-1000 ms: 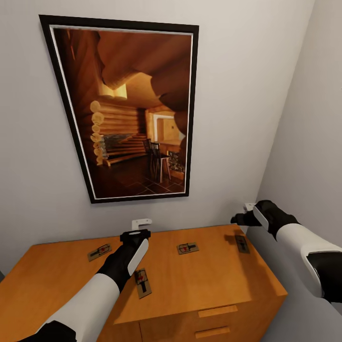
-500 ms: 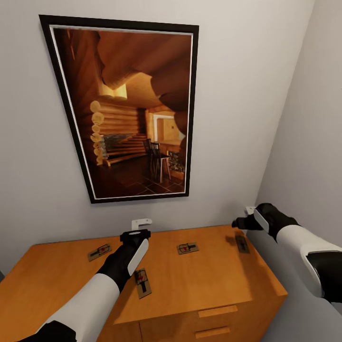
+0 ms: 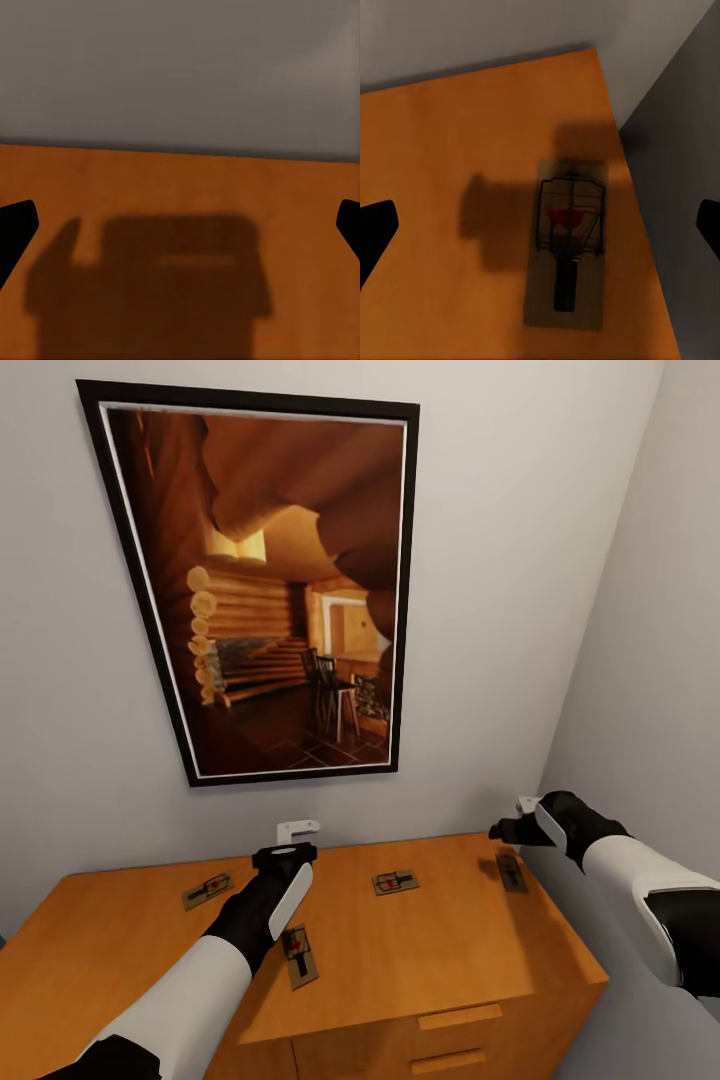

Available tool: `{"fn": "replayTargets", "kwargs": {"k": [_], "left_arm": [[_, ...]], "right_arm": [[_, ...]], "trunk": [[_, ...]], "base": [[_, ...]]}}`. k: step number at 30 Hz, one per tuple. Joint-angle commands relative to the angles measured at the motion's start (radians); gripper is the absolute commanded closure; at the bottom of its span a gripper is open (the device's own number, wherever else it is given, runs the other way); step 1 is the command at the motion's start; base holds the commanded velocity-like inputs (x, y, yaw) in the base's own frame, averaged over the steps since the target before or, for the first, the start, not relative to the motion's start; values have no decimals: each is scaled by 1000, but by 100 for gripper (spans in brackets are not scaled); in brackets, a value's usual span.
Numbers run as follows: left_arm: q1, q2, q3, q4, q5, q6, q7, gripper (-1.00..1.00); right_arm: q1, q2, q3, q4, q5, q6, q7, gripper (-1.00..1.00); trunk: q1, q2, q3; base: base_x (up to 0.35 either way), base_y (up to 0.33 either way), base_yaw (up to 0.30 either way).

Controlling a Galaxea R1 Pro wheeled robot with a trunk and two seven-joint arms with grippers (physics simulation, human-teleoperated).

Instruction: Take the four mousetraps from the cabinet in the bathroom and place them on the bathroom floor. Make sure all four end up on the same floor surface, and ensure that at least two of them are either under or directly next to the same bathroom sink.

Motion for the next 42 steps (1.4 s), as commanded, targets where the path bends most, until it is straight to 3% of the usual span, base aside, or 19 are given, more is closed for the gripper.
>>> {"fn": "replayTargets", "kwargs": {"k": [1, 23, 42], "left_arm": [[-1, 0, -2, -1, 7, 3, 8, -100], [-1, 0, -3, -1, 7, 3, 8, -100], [-1, 0, -2, -1, 7, 3, 8, -100]], "right_arm": [[-1, -1, 8, -1, -9, 2, 1, -100], [-1, -4, 8, 21, -10, -4, 0, -100], [-1, -4, 9, 45, -12, -7, 2, -100]], "trunk": [[1, -2, -2], [1, -2, -2], [73, -135, -62]], "base": [[0, 0, 0], [0, 0, 0], [0, 0, 0]]}}
